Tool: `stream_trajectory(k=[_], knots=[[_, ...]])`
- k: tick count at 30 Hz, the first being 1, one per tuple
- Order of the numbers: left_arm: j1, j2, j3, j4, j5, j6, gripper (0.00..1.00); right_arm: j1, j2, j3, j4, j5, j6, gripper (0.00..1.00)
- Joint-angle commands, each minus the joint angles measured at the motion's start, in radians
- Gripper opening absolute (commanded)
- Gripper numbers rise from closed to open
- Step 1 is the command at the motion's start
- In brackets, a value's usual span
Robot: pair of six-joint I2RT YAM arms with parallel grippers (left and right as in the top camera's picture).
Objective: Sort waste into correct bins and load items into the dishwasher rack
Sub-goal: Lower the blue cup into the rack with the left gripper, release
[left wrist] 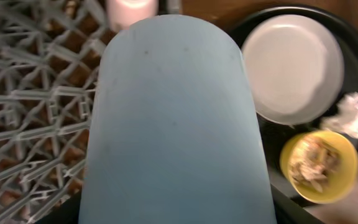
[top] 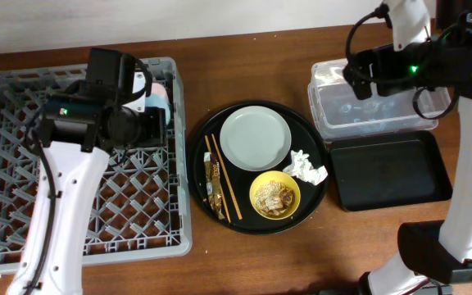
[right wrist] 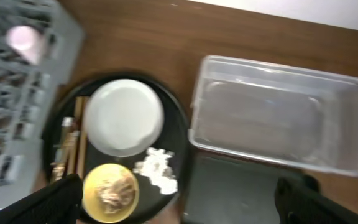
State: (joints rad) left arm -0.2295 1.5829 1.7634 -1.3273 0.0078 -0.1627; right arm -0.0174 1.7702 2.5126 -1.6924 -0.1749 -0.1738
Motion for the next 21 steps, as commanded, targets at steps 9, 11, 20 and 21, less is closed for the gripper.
stream_trajectory(k=[9, 11, 20, 21], knots=[[0.003, 0.26, -0.003, 0.055, -0.08, -0.035, 0.46, -0.005, 0.003, 0.012, -0.006, 0.105, 0.018, 0.98], [0.004, 0.28, -0.003, 0.059, -0.081, -0.035, 0.46, -0.005, 0.003, 0.012, -0.006, 0.105, 0.018, 0.99], [0.015, 0.302, -0.005, 0.04, -0.088, -0.035, 0.46, -0.005, 0.003, 0.012, -0.006, 0.105, 0.018, 0.99], [0.019, 0.302, -0.011, 0.039, -0.088, -0.035, 0.46, -0.005, 0.003, 0.012, -0.006, 0.105, 0.018, 0.99]])
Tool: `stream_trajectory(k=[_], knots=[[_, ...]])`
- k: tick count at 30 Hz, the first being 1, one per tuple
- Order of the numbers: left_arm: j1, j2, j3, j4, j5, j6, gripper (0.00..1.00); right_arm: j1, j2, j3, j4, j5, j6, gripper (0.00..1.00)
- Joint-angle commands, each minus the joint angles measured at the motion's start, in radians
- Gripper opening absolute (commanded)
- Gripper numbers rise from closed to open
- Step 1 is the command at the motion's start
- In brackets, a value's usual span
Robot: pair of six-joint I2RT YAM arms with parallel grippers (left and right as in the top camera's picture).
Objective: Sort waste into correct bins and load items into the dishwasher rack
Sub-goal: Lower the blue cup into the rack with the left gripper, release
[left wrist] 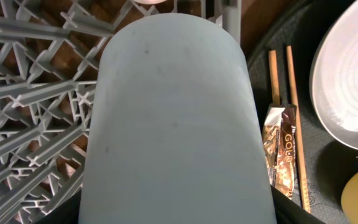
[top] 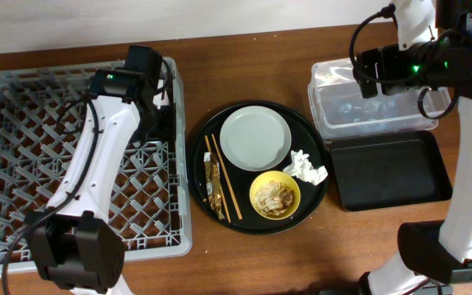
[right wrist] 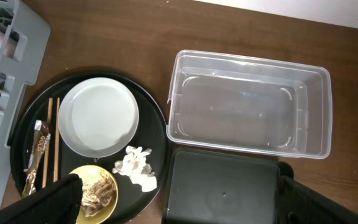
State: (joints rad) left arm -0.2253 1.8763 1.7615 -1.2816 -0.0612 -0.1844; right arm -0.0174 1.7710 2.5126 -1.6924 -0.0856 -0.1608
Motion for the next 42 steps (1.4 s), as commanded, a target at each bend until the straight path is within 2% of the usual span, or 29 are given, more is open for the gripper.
stream_trajectory(k=[1, 10, 12, 18, 19, 21, 23, 24, 31, 32, 36, 41, 42], knots=[[0.019, 0.009, -0.014, -0.006, -0.019, -0.013, 0.46, -0.005, 0.003, 0.012, -0.006, 0.015, 0.005, 0.99], [0.026, 0.01, -0.096, 0.085, -0.034, -0.036, 0.46, -0.005, 0.003, 0.012, -0.006, 0.016, 0.005, 0.99], [0.026, 0.01, -0.096, 0.093, -0.034, -0.036, 0.57, -0.005, 0.003, 0.012, -0.006, 0.016, 0.005, 0.99], [0.026, 0.01, -0.096, 0.091, -0.034, -0.036, 0.59, -0.005, 0.003, 0.012, -0.006, 0.015, 0.005, 0.99], [0.026, 0.01, -0.096, 0.091, -0.034, -0.035, 0.72, -0.005, 0.003, 0.012, -0.006, 0.016, 0.005, 0.99], [0.026, 0.01, -0.096, 0.088, -0.034, -0.035, 0.85, -0.005, 0.003, 0.012, -0.006, 0.015, 0.005, 0.99], [0.026, 0.01, -0.096, 0.084, -0.034, -0.035, 0.87, -0.005, 0.003, 0.012, -0.006, 0.015, 0.005, 0.99], [0.026, 0.01, -0.096, 0.084, -0.034, -0.035, 0.92, -0.005, 0.003, 0.012, -0.006, 0.015, 0.005, 0.99], [0.026, -0.008, -0.076, 0.067, -0.019, -0.035, 0.89, -0.005, 0.003, 0.012, -0.006, 0.016, 0.005, 0.99], [0.026, -0.019, -0.065, 0.059, -0.005, -0.035, 0.85, -0.005, 0.003, 0.012, -0.006, 0.015, 0.005, 0.99], [0.016, -0.137, -0.015, 0.043, 0.064, -0.036, 0.81, -0.005, 0.003, 0.012, -0.006, 0.016, 0.005, 0.99], [-0.019, -0.34, -0.013, 0.036, 0.091, -0.035, 0.87, -0.005, 0.003, 0.012, -0.006, 0.015, 0.005, 0.99], [-0.015, -0.364, -0.013, 0.03, 0.087, -0.035, 0.96, -0.005, 0.003, 0.012, -0.006, 0.015, 0.005, 0.99]])
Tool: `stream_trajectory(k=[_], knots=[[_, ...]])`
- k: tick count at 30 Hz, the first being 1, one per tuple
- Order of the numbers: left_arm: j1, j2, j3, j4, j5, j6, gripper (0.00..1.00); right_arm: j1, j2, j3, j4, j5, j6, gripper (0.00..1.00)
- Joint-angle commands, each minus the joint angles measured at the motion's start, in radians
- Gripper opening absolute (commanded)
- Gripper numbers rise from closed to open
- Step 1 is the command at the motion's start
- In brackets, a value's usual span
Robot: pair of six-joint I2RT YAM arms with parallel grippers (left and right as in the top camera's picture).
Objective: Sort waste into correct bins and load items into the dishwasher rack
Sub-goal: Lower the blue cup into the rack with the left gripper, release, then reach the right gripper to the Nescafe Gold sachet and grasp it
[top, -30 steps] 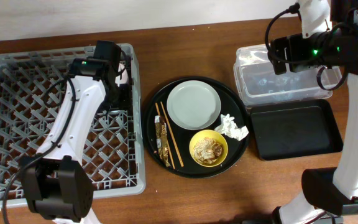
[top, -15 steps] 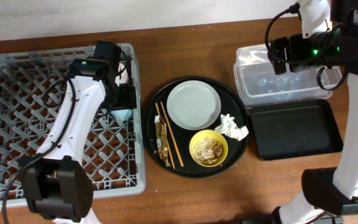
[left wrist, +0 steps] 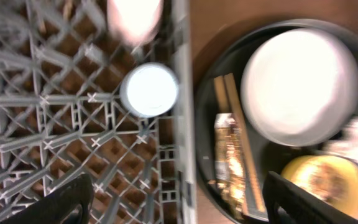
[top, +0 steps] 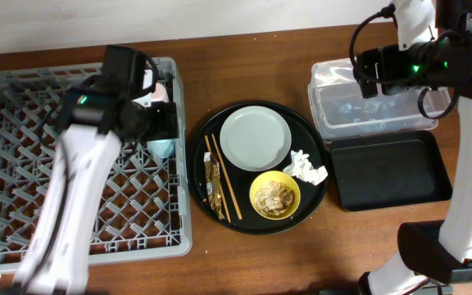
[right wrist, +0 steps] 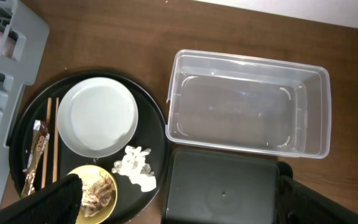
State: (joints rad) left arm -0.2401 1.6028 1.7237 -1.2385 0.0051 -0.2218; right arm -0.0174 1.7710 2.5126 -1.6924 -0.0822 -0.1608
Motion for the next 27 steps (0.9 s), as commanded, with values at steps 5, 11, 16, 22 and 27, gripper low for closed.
stream_trajectory(k=[5, 11, 16, 22, 27], knots=[[0.001, -0.15, 0.024, -0.028, 0.014, 0.002, 0.99, -0.005, 0.003, 0.012, -0.006, 0.012, 0.005, 0.99], [0.001, -0.149, 0.024, -0.028, 0.014, 0.002, 0.99, -0.003, 0.003, 0.012, 0.146, -0.083, 0.028, 0.99], [0.001, -0.149, 0.024, -0.028, 0.014, 0.002, 0.99, -0.003, 0.003, 0.012, 0.137, -0.256, 0.114, 0.99], [0.001, -0.149, 0.024, -0.028, 0.014, 0.002, 0.99, 0.108, 0.002, -0.101, -0.006, -0.531, 0.145, 0.75], [0.001, -0.149, 0.024, -0.028, 0.014, 0.002, 0.99, 0.296, 0.003, -0.437, 0.166, -0.481, 0.234, 0.61]])
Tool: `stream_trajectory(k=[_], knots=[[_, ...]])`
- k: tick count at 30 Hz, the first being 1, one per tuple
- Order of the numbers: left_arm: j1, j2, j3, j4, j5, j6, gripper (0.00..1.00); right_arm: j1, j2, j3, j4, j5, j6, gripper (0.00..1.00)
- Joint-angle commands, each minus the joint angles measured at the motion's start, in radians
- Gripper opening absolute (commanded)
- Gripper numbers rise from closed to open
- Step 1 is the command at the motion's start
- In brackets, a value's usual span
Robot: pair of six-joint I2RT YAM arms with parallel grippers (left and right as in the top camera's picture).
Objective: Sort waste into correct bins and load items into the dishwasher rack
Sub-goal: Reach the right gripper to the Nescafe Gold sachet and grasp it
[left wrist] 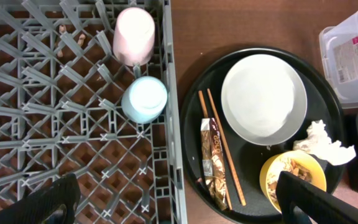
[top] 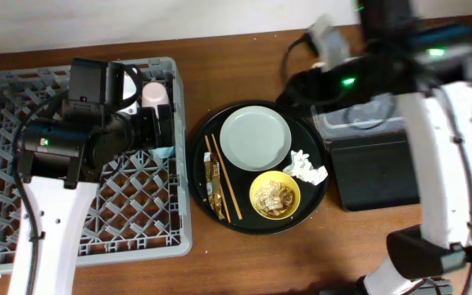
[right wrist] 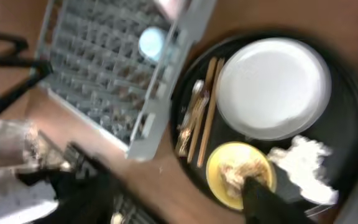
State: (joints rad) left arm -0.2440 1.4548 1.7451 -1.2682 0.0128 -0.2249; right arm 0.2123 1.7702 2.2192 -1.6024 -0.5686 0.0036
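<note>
A pale blue cup (left wrist: pixel 144 99) stands mouth-down in the grey rack (left wrist: pixel 42 124), just in front of a pink cup (left wrist: pixel 134 35). High above them my left gripper (left wrist: pixel 179 205) is open and empty. The round black tray (top: pixel 206 131) carries a white plate (top: pixel 256 138), chopsticks (top: pixel 221 176), a gold wrapper (top: pixel 215 187), a yellow bowl of food scraps (top: pixel 274 195) and a crumpled tissue (top: pixel 306 168). In a blurred view my right gripper (right wrist: pixel 179 196) is open over the tray, the bowl (right wrist: pixel 241 174) near one finger. Overhead, it (top: pixel 295 88) hangs at the tray's upper right.
A clear plastic bin (top: pixel 359 123) sits at the right, partly under my right arm. A flat black bin (top: pixel 379 176) lies in front of it. The rack fills the left side of the brown table (top: pixel 244 262).
My right arm was over the clear bin and is now further left, above the tray's upper right edge. My left gripper stays open over the rack, the blue cup still standing there.
My left gripper first held the blue cup above the rack, then low at the rack's right edge. By 0.9 s ago the cup stood beside the pink cup and the gripper was open. My right arm stayed over the clear bin, and is now at the tray.
</note>
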Motion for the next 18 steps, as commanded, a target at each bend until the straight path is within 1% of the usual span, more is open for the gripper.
stream_trajectory(k=[1, 6, 8, 10, 11, 12, 14, 16, 18], knots=[[0.005, -0.001, 0.003, 0.002, 0.006, 0.005, 0.99, 0.099, 0.003, -0.249, 0.164, 0.024, 0.125, 0.61], [0.005, -0.001, 0.003, 0.002, 0.006, 0.005, 0.99, 0.195, 0.003, -0.657, 0.549, 0.031, 0.315, 0.61], [0.005, -0.001, 0.003, 0.002, 0.006, 0.005, 0.99, 0.243, 0.003, -0.816, 0.746, 0.033, 0.381, 0.59], [0.005, -0.001, 0.003, 0.002, 0.006, 0.005, 0.99, 0.299, 0.003, -0.952, 0.911, 0.113, 0.48, 0.56], [0.005, -0.001, 0.003, 0.002, 0.006, 0.005, 0.99, 0.315, 0.003, -0.981, 0.946, 0.144, 0.504, 0.55], [0.005, -0.001, 0.003, 0.002, 0.006, 0.005, 0.99, 0.35, 0.003, -1.035, 1.017, 0.21, 0.541, 0.54], [0.005, -0.001, 0.003, 0.002, 0.006, 0.005, 0.99, 0.415, 0.003, -1.096, 1.118, 0.3, 0.564, 0.52], [0.005, -0.001, 0.003, 0.002, 0.006, 0.005, 0.99, 0.479, 0.003, -1.112, 1.151, 0.412, 0.595, 0.51], [0.005, -0.001, 0.003, 0.002, 0.006, 0.005, 0.99, 0.554, 0.003, -1.112, 1.147, 0.584, 0.631, 0.48]])
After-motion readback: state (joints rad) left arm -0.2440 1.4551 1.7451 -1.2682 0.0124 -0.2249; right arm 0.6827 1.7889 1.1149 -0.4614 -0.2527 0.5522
